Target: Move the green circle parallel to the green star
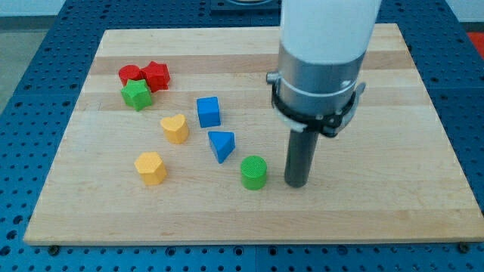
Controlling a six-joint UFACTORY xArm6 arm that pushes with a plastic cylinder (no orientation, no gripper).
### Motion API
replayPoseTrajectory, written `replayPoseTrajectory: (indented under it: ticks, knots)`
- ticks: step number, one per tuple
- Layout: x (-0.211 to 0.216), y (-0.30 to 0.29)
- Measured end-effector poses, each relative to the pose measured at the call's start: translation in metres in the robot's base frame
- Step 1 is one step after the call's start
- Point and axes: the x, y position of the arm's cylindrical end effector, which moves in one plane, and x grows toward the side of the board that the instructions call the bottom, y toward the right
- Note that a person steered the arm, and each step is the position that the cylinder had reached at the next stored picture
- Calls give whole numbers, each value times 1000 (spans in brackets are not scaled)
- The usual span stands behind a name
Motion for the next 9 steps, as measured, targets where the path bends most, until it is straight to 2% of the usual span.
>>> replayPoseTrajectory:
  ticks: [2, 3, 5, 6, 8, 9]
  knots:
    - [39, -91]
    - [31, -112]
    - [-30, -10]
    - [-62, 4]
    - [-43, 27]
    - [-81, -5]
